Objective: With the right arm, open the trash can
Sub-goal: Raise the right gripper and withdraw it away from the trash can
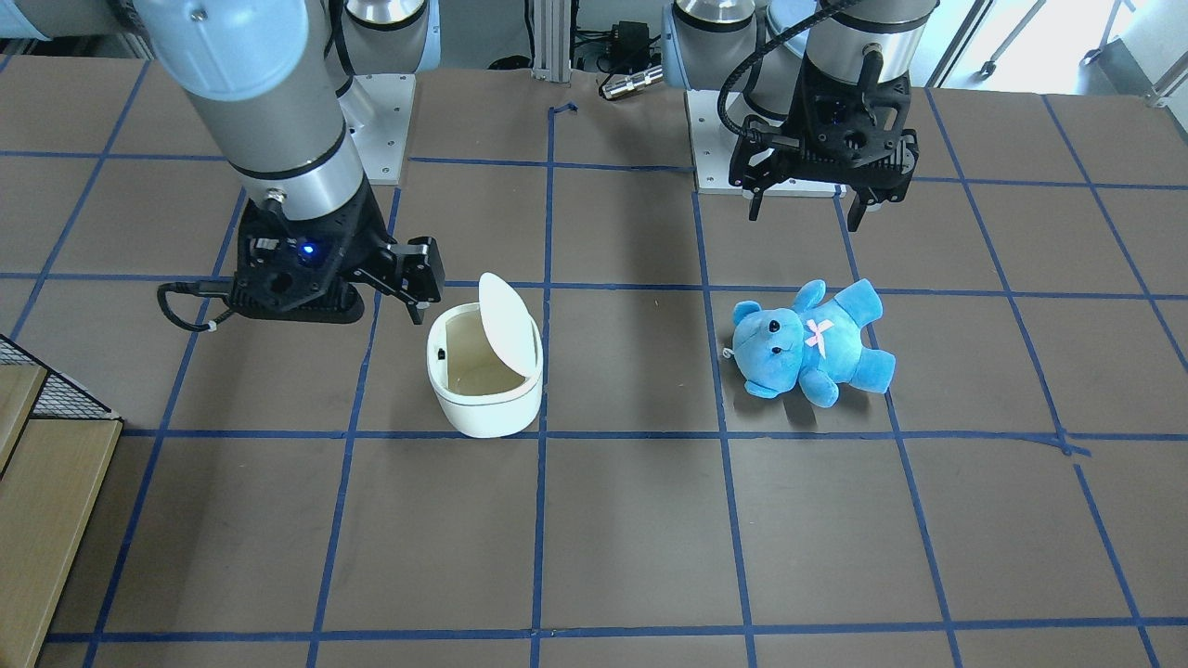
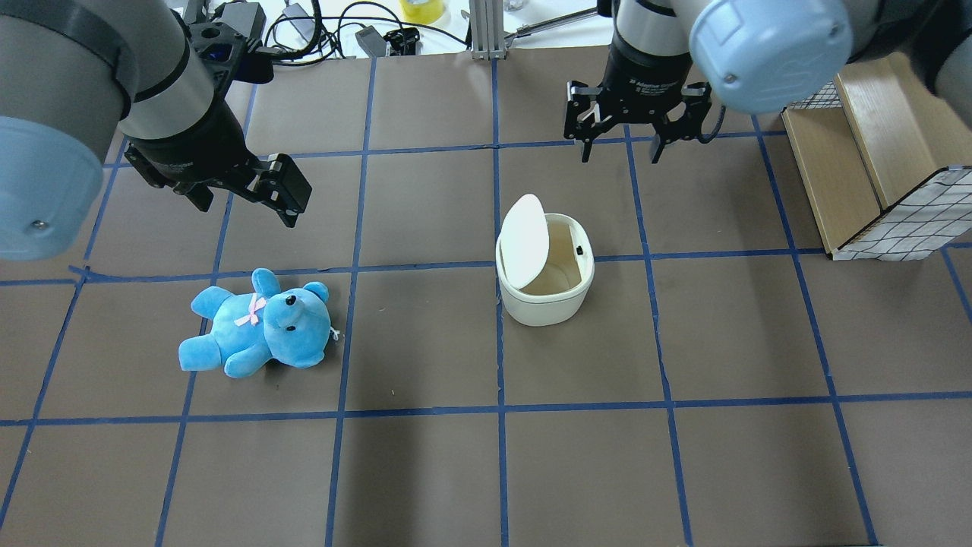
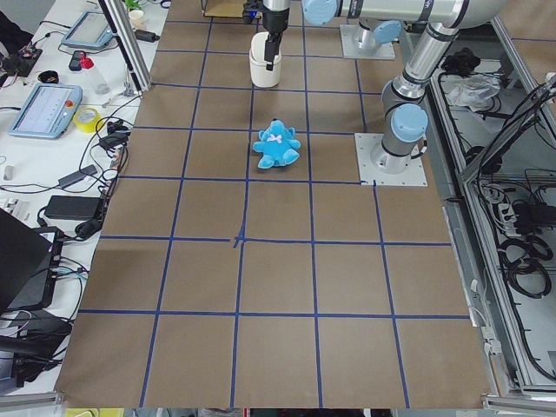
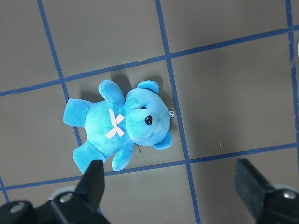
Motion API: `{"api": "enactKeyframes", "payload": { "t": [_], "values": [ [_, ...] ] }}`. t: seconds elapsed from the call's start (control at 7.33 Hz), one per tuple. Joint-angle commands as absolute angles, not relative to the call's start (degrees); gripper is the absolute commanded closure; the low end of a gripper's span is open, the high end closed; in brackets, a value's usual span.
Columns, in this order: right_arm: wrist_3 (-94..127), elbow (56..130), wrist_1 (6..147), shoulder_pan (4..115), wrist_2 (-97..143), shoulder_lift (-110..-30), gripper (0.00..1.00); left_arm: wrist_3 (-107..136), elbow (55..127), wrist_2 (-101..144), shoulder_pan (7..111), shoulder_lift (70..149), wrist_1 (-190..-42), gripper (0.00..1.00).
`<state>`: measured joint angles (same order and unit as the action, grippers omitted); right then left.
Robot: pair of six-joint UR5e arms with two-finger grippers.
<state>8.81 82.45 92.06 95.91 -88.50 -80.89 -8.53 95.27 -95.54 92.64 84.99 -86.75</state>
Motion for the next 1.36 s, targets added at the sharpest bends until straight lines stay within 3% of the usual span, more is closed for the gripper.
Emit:
{"api": "enactKeyframes", "payload": {
  "t": [0.0,1.23],
  "values": [
    [-0.4,82.2,86.9,90.0,-88.9,-83.6,0.00,-8.5,95.3,-95.5,92.6,85.0,-86.7,0.00],
    [0.6,82.2,83.3,86.9,-90.1,-86.8,0.00,-8.5,95.3,-95.5,92.6,85.0,-86.7,0.00]
  ]
}}
